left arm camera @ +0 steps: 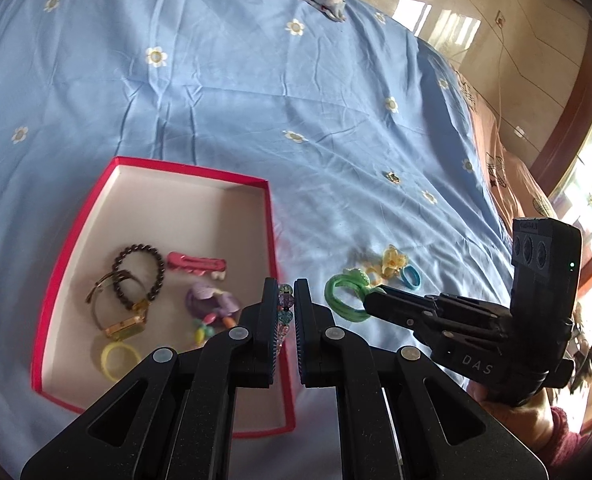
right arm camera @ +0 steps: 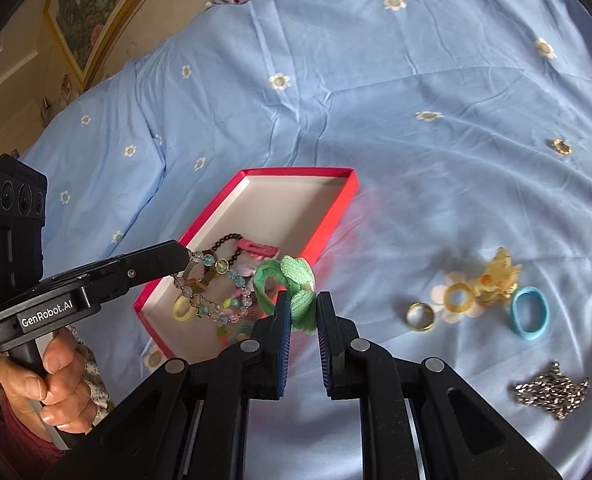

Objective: Organize jewelry
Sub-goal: 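Carry the bead bracelet and green scrunchie into the box lid and open both tools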

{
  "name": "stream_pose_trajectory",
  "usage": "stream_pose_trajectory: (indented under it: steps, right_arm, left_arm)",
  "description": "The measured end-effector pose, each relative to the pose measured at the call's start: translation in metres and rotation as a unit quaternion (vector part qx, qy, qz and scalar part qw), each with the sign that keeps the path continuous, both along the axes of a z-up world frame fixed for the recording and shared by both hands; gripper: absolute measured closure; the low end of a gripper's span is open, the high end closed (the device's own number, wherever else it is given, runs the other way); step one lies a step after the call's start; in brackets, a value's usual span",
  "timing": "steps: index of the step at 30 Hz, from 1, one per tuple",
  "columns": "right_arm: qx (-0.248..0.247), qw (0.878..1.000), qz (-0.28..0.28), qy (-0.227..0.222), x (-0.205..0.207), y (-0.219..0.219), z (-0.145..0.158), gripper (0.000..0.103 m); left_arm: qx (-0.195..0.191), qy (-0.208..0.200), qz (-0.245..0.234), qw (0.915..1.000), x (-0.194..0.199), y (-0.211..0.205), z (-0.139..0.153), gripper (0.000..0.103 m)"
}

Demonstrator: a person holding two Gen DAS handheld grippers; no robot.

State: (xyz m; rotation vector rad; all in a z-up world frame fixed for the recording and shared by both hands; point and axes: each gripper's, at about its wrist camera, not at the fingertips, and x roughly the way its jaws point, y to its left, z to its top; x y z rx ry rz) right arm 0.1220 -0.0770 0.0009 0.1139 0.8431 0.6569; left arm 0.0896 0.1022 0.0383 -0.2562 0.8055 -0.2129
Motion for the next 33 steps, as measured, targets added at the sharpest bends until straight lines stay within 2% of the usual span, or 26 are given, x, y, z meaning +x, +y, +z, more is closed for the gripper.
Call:
stream_pose_trajectory:
  steps: [14, 33]
  right_arm:
    - [-0.022, 0.998, 0.064, 0.008, -0.022, 0.057, -0.012, 0.091]
    - [-0.082, 0.991, 0.101, 0.033, -0.019, 0.101, -0.047, 0.091]
  left_arm:
    - [-0.01, 0.019, 0.045, 0.9987, -0.029, 0.044, -0.019, 0.097]
    - [-0.025, 0.055, 0.103, 0.9929, -0.043, 0.1, -0.061, 0.097]
